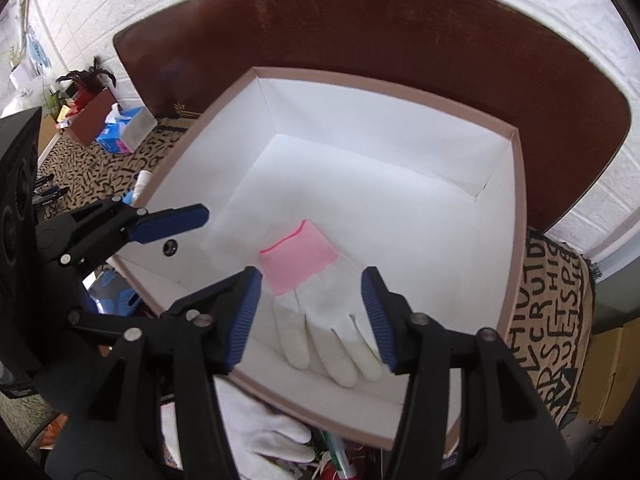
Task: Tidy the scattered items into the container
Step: 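Return the left tool to the pile and grasp the second white glove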
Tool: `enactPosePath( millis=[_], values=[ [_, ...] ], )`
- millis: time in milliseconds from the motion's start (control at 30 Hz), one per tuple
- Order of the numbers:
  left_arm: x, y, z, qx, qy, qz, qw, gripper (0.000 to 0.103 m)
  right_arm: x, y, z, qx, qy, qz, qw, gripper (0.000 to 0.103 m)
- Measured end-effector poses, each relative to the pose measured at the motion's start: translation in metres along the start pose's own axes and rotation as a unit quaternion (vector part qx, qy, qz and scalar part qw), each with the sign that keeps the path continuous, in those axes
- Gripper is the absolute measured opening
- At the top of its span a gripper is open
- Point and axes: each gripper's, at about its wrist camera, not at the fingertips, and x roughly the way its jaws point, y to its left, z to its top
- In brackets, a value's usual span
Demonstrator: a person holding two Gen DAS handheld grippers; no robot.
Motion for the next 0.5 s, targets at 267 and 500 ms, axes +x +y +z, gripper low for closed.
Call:
enactPosePath(
  millis=[267,500],
  values=[
    [-0.053,-0.004,-0.026,0.005,-0.05,0.006,0.9987,0.083,-0.052,0.024,-0.033,-0.028,-0.032,0.016,0.999,0.071],
    [-0.074,-0.015,-0.07,0.037,-0.042,-0.01,0.9984,0.084,-0.063,0.052,-0.077,-0.085,-0.028,0.031,0.996,0.072]
  ],
)
